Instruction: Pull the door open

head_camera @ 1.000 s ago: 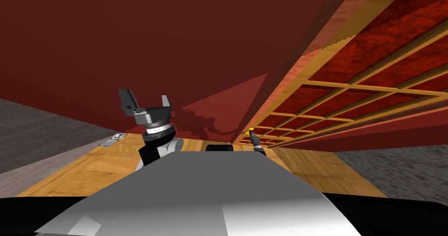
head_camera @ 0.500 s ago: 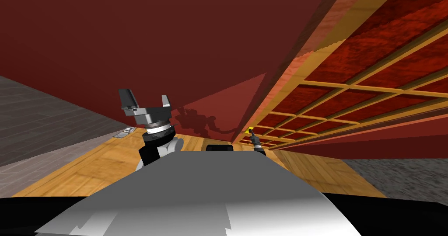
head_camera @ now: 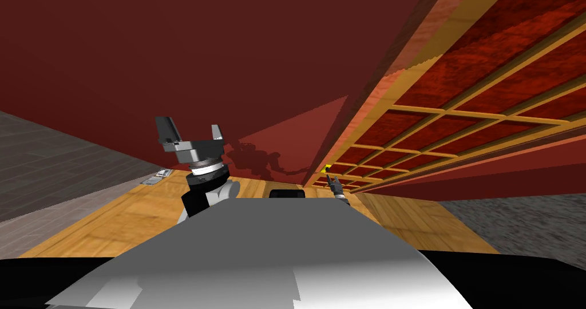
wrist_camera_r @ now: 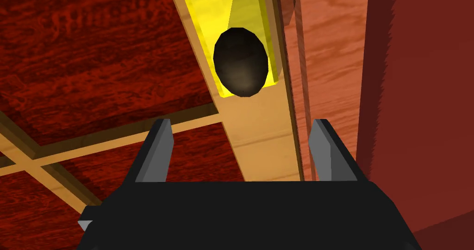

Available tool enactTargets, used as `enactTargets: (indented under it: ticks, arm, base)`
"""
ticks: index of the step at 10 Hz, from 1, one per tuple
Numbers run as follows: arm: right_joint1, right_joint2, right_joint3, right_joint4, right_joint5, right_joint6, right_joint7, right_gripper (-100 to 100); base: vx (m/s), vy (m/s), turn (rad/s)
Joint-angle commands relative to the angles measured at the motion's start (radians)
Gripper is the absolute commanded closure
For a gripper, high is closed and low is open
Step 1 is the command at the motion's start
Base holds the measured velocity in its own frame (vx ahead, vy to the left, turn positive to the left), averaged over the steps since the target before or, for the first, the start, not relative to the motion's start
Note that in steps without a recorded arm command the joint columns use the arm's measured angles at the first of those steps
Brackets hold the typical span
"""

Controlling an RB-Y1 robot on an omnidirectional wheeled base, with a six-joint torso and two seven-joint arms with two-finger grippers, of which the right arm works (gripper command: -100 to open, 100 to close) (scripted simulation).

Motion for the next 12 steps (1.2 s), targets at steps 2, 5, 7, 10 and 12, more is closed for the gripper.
enactTargets:
  ticks: [2, 5, 7, 10, 12]
  arm:
    - [0.015, 0.0, -0.013, 0.011, 0.014, -0.026, 0.058, -100]
    - [0.053, 0.001, -0.036, 0.008, 0.039, -0.056, 0.147, -100]
    - [0.074, 0.001, -0.048, 0.006, 0.053, -0.072, 0.194, -100]
    - [0.085, 0.002, -0.053, 0.002, 0.06, -0.079, 0.215, -100]
    - [0.073, 0.004, -0.056, 0.003, 0.058, -0.065, 0.223, -100]
  base:
    - [-0.014, 0.041, -0.046]
    - [-0.017, 0.034, -0.059]
    - [-0.016, 0.048, -0.058]
    - [-0.01, 0.023, -0.026]
    - [0.145, -0.015, 0.034]
